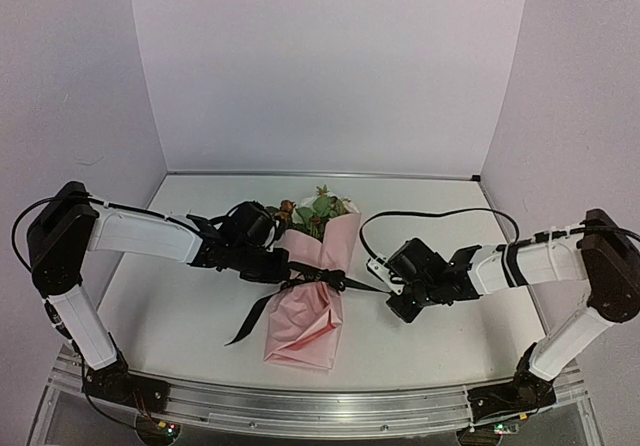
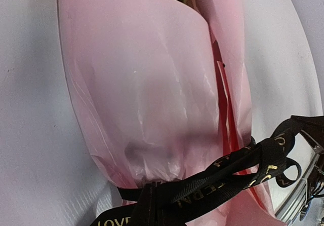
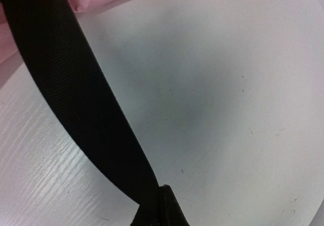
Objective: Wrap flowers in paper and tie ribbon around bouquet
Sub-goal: Adjust the half-tied ribbon on the folded bouquet.
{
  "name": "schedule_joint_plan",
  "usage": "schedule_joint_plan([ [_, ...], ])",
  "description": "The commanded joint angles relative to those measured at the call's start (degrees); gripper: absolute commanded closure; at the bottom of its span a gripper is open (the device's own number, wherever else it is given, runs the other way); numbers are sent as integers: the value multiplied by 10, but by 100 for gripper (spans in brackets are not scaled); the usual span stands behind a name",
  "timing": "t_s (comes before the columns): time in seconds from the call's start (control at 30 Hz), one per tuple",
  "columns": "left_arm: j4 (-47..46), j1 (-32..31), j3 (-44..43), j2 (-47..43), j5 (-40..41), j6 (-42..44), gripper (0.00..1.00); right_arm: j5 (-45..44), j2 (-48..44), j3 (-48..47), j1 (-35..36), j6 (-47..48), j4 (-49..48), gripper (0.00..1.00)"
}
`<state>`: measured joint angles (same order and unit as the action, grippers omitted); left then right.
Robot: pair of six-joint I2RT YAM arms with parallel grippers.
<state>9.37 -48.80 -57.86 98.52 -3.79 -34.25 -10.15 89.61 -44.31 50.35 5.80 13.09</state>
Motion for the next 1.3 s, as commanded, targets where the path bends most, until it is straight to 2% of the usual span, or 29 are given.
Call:
schedule_joint_plan([
  [0.0, -31, 6, -24, 1, 22, 23, 100, 51, 10, -54, -17, -43, 56, 100],
  [0.07, -35, 6, -30, 7, 12, 28, 100, 63, 9, -80, -17, -79, 83, 98],
  [0.2, -38, 6, -36, 13, -7, 34, 100, 83, -28, -92, -16, -153, 109, 75],
  [0.33, -40, 6, -36, 13, -21, 37, 100, 103, -62, -105, -2, -188, 133, 68],
  [0.43, -44, 6, -32, 10, -23, 37, 100, 118, -55, -126, 13, -199, 122, 56],
  [0.8, -49, 6, -30, 11, -30, 35, 100, 168, 77, -245, 15, -265, 113, 53],
  [1.27, -47, 6, -29, 8, -33, 36, 100, 179, 134, -262, 13, -335, 65, 56],
])
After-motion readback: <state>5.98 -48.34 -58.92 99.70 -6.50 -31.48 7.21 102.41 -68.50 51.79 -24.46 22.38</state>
